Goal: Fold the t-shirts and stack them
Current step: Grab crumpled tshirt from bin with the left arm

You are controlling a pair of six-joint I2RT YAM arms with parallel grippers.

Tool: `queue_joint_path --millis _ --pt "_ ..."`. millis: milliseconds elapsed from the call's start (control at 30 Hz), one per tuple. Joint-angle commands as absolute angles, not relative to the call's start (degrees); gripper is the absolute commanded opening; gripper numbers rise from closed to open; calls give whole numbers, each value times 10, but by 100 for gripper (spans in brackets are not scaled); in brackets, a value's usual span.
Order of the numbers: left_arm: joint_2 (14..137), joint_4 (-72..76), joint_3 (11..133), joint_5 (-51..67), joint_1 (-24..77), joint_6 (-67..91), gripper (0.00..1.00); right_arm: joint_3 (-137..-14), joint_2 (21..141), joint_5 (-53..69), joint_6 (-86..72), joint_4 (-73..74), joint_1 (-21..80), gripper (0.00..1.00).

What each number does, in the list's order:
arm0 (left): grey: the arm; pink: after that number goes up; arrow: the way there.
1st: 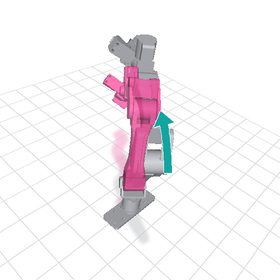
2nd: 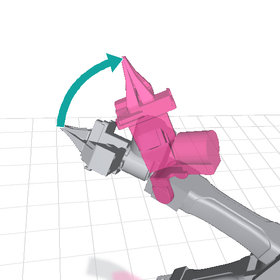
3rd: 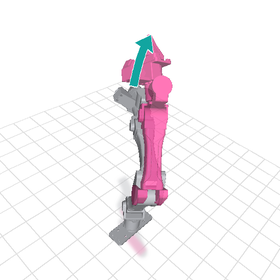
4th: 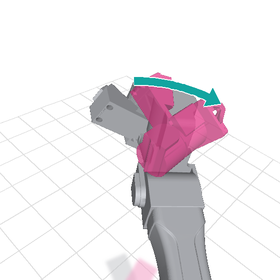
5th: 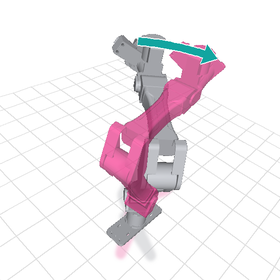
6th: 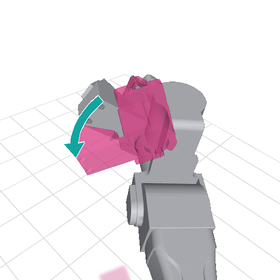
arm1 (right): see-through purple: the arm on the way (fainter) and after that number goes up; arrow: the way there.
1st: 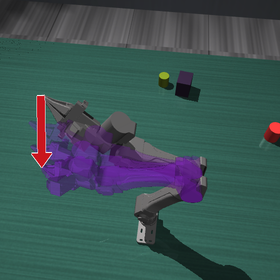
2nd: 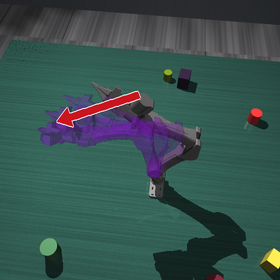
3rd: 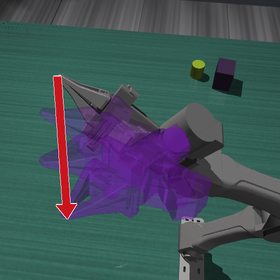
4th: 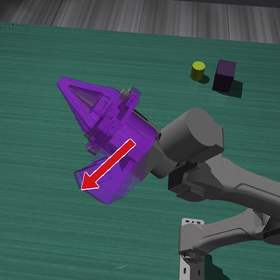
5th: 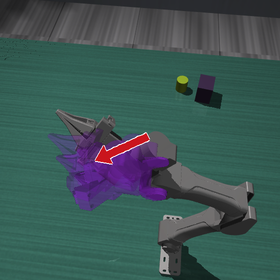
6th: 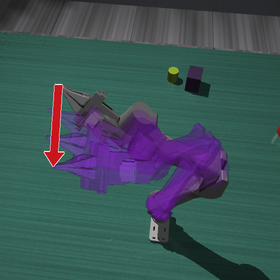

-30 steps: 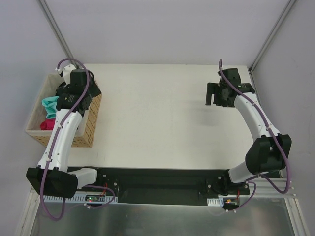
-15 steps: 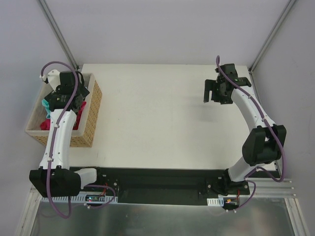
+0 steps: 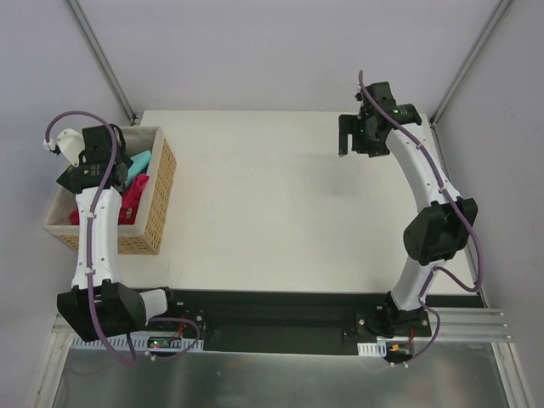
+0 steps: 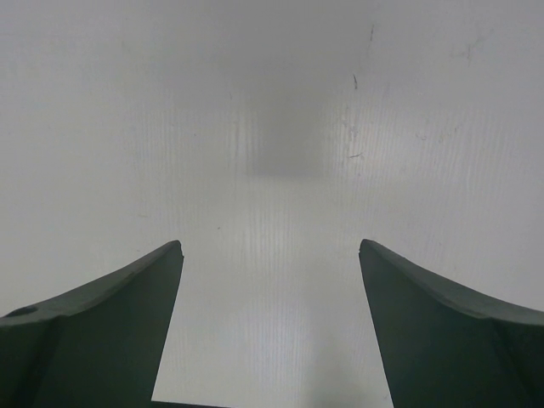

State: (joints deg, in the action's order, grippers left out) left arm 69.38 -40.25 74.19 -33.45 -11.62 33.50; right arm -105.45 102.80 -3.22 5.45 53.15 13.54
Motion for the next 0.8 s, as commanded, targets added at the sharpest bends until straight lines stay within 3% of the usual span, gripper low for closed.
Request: queue_joint_path --millis 0,433,500,567,633,667,767 --pt "707 -413 744 -316 -158 339 99 -1135 1064 -63 63 598 176 89" --pt "770 -398 755 -229 -208 312 97 -1201 1102 -112 67 629 236 89" --pt "780 -393 755 -207 -207 306 81 -1203 1101 -116 65 629 236 89" --pt "787 -389 757 -187 -207 301 38 -1201 1101 -115 62 630 236 89" --pt "788 -388 758 -165 -207 303 9 -1197 1102 -115 60 630 236 89" --pt "789 -386 758 -159 -208 304 0 -1195 1103 -113 58 629 236 89" --pt "783 -382 752 -137 -207 307 0 -1180 1100 -112 56 624 236 89"
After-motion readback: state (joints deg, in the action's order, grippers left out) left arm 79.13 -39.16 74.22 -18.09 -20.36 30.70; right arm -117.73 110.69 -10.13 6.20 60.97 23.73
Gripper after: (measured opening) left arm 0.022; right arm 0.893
